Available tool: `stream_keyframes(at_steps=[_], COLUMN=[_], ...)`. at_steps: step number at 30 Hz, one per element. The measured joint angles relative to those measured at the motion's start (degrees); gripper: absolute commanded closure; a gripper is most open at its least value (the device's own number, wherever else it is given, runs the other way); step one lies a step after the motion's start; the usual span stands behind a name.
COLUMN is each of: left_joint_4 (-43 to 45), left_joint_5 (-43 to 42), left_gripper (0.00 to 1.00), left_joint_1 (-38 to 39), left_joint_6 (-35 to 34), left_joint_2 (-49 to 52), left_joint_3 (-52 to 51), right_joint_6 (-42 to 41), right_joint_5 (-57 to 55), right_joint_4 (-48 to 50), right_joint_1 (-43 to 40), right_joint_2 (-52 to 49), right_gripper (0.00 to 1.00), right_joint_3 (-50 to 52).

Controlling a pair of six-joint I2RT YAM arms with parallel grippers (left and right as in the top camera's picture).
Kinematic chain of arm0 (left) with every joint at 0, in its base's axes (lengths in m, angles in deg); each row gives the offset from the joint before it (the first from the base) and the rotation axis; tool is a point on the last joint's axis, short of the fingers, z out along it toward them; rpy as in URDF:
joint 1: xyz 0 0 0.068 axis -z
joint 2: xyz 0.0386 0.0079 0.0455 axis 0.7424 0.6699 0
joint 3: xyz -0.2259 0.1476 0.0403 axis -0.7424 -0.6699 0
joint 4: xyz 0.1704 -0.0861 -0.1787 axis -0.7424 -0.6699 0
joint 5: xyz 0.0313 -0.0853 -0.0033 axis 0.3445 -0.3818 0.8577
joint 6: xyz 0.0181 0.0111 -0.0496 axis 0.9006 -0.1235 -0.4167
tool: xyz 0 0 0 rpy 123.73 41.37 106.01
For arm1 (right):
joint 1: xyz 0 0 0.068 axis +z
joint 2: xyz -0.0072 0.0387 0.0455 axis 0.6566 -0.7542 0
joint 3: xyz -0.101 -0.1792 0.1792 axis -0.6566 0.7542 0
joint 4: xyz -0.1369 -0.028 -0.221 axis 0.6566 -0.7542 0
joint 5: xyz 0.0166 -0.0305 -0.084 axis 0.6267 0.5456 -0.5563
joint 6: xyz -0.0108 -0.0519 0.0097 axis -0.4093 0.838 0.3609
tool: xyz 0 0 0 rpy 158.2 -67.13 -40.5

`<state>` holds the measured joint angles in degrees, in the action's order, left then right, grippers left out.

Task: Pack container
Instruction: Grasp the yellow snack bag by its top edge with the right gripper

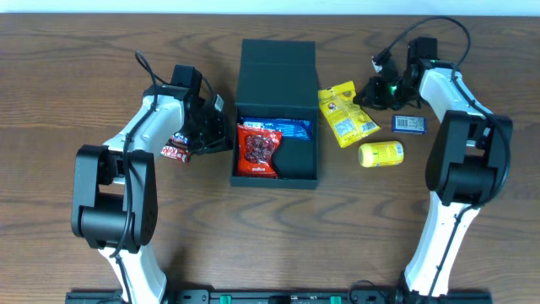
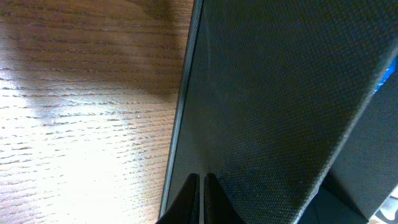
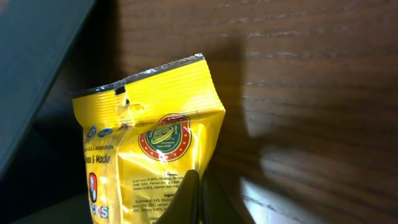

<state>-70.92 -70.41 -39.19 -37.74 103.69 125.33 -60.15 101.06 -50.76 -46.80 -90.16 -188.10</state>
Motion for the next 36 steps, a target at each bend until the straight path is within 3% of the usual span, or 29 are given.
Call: stream_keyframes(at_steps=[4, 16, 23, 36], left_joint_4=[0.0, 0.0, 0.0, 1.1], left_joint_5=[0.0, 0.0, 0.0, 0.0], left_gripper=[0.94, 0.94, 0.94, 0.94], left_joint_1=[0.0, 0.0, 0.0, 0.0], left_joint_6=[0.0, 0.0, 0.0, 0.0], left_joint_2=[0.0, 0.0, 0.0, 0.0], left_joint_3=[0.0, 0.0, 0.0, 0.0], right_joint_6=[0.0, 0.0, -0.8, -17.7], right_joint_5=[1.0, 1.2, 1.4, 4.5], right_joint_4=[-3.3, -13.4, -14.7, -16.5], right_joint_1=[0.0, 0.0, 0.0, 6.2], right_joint_2=[0.0, 4.3, 7.9, 20.4], right_gripper=[0.99, 0.99, 0.99, 0.99], right_joint_3=[-1.1, -17.7, -18.4, -18.4])
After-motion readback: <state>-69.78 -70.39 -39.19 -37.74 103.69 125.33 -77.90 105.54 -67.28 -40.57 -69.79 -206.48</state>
